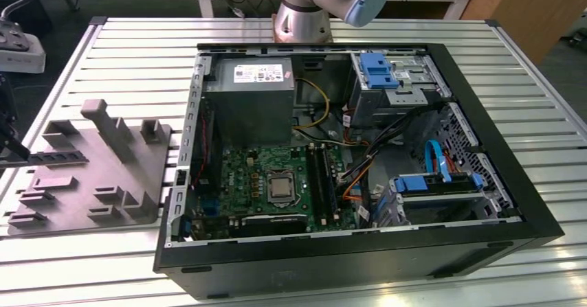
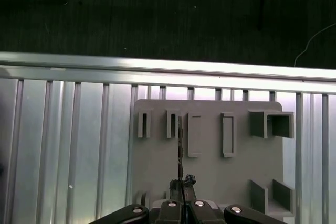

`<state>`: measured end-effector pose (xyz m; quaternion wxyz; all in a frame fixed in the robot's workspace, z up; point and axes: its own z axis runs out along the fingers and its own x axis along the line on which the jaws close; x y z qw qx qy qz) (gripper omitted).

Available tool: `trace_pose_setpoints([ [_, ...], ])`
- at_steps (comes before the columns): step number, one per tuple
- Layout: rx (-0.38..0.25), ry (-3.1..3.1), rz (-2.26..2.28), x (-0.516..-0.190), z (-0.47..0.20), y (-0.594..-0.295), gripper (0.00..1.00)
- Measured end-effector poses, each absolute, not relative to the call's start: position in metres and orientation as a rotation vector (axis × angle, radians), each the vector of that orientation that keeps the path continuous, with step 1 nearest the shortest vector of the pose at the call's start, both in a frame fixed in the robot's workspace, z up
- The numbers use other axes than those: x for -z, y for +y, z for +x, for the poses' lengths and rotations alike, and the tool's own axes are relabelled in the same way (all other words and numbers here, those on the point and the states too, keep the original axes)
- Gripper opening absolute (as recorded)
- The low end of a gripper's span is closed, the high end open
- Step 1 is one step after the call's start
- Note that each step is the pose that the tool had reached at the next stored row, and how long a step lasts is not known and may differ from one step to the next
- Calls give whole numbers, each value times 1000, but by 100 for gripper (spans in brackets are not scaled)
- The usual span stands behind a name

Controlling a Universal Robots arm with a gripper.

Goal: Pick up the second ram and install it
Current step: 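Pick up the second ram and move it above second insertion slot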

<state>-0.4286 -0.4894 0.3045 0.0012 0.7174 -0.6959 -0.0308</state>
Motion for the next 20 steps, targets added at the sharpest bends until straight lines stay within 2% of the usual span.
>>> trace_pose_setpoints([
  [20, 97, -2186, 2251, -328, -429, -489, 11],
])
